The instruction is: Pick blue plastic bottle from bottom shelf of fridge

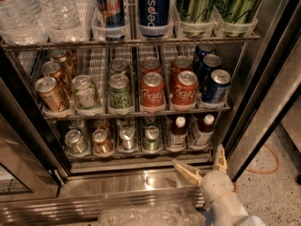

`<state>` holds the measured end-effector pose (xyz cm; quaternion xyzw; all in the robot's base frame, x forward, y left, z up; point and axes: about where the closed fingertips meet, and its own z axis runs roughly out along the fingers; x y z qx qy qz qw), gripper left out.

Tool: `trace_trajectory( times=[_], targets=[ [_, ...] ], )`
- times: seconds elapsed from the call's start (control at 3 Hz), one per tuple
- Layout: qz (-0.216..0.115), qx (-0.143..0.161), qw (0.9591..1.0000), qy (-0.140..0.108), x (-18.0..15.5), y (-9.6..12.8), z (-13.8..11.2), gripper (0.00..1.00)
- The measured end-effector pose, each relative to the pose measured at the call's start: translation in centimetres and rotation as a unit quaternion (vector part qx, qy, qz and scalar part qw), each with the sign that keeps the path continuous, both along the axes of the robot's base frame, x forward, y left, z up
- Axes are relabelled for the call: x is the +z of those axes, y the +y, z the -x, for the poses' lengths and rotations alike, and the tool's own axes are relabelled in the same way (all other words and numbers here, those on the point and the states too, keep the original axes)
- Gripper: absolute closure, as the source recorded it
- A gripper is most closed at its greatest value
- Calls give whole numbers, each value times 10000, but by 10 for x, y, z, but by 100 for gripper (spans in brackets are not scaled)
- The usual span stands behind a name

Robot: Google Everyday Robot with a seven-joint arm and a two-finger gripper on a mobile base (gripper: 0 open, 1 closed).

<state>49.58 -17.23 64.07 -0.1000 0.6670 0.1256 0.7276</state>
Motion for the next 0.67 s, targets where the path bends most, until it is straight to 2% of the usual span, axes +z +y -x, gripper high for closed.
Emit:
trace_trajectory(
  times=[0.33, 0.67],
  targets=[
    [0, -2, 10000, 0, 0, 0, 0, 0],
    [25, -290, 9996, 40, -3, -19, -2, 0]
  ],
)
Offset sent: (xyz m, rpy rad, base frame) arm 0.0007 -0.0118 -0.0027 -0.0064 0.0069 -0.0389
